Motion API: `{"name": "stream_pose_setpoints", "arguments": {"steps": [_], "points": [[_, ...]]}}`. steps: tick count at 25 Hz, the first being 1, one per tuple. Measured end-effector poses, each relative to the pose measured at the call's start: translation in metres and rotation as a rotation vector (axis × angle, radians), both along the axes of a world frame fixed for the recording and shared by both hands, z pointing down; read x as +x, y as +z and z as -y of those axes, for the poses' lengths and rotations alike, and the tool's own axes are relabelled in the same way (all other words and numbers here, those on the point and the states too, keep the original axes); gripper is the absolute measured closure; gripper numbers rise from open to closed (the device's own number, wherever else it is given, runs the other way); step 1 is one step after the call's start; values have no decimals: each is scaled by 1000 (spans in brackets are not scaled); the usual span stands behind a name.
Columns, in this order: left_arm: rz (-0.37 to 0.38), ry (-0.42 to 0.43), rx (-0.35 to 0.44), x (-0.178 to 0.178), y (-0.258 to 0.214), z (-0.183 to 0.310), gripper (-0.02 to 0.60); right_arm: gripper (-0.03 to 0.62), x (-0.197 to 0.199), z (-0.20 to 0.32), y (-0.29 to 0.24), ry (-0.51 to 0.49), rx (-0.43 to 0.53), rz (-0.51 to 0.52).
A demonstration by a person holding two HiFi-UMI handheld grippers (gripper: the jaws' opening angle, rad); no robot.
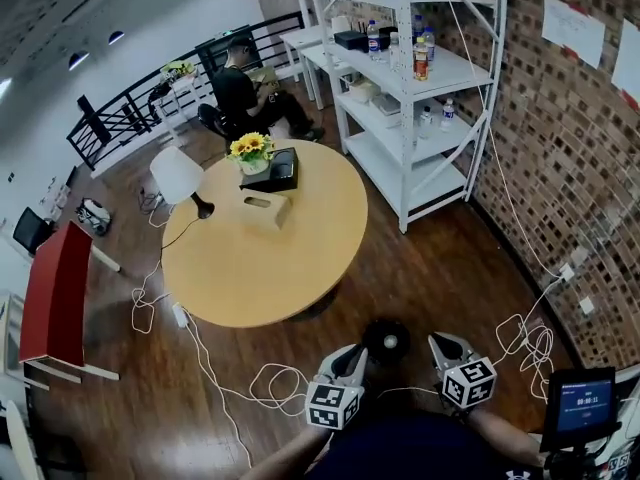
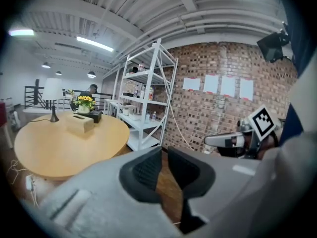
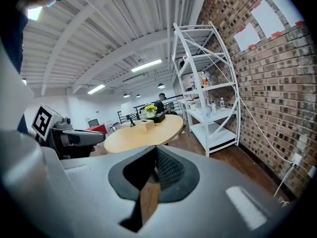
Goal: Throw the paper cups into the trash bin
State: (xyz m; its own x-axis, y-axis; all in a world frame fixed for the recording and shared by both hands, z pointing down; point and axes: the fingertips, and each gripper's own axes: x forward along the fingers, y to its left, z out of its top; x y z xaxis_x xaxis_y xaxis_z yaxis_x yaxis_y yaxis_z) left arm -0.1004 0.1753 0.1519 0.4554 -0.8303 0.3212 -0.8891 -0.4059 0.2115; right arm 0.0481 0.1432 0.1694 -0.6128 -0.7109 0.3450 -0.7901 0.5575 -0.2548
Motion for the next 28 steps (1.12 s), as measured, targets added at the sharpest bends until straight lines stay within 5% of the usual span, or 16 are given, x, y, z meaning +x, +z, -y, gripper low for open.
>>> {"name": "stream_pose_setpoints", "arguments": {"steps": [5,11,16,21,28], "points": [[13,-50,-23,54,-1,-69,548,585,32,-63,-9,-48,44,36],[70,-116,-109,68,6,-144,560,585,76,-137,13,3,-45,87],[18,-153,-152,79,9,-161,572,585,95,-162,31,-10,-93,81],[65,-80,-97,94,6,-168,572,585,84,-175,31,-51,-80,82],[4,-153,-129,54,24,-193,572,585,34,-176,9,-158,-43,68]]}}
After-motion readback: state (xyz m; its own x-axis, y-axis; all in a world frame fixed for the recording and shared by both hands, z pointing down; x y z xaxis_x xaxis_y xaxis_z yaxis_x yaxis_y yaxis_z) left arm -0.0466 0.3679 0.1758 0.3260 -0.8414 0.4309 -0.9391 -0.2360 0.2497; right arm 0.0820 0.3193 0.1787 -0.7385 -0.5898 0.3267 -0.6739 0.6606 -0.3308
